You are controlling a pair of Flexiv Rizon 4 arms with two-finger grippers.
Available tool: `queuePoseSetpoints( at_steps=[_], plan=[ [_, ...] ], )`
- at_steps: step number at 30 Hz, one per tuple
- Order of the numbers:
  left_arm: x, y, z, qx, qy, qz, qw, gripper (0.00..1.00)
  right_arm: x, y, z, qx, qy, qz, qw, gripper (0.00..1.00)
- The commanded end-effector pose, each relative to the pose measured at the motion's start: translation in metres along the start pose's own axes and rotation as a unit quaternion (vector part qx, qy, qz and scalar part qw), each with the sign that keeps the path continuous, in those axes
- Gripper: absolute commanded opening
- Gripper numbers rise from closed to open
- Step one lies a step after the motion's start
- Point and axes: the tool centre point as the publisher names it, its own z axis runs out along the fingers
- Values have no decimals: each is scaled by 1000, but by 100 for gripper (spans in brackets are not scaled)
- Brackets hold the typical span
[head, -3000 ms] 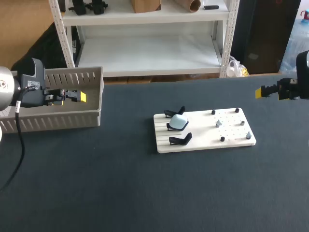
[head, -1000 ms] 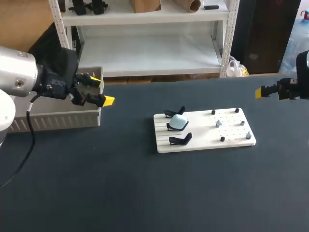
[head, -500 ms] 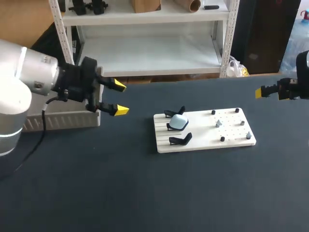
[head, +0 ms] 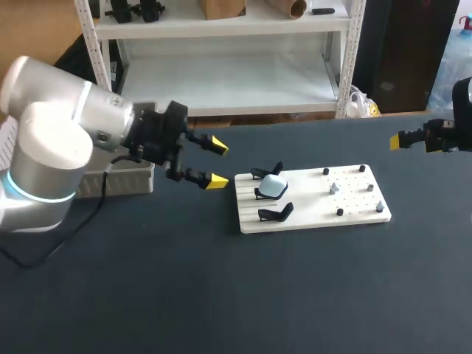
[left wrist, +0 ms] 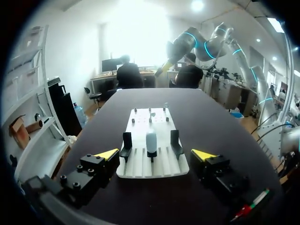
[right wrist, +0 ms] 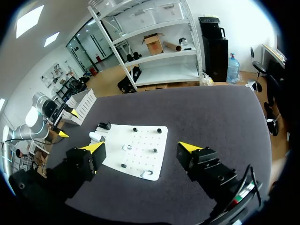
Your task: Pick up each earbud case from the left stands, insert the matching earbuds, close the lid, and place the case in the box.
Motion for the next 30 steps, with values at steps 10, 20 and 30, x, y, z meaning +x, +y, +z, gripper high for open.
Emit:
queuePoseSetpoints(
  at_steps=[10, 20, 30],
  plan=[
    [13, -10, 45, 36, 5, 16, 999, 76, 0, -1, 0, -2, 0, 0, 1000, 100],
    [16, -1, 66, 26, -2, 1, 1000, 63, 0, -1, 0, -2, 0, 0, 1000, 100],
    [16, 3, 81, 19, -10, -1, 1000, 67, 0, -1, 0, -2, 0, 0, 1000, 100]
  ],
)
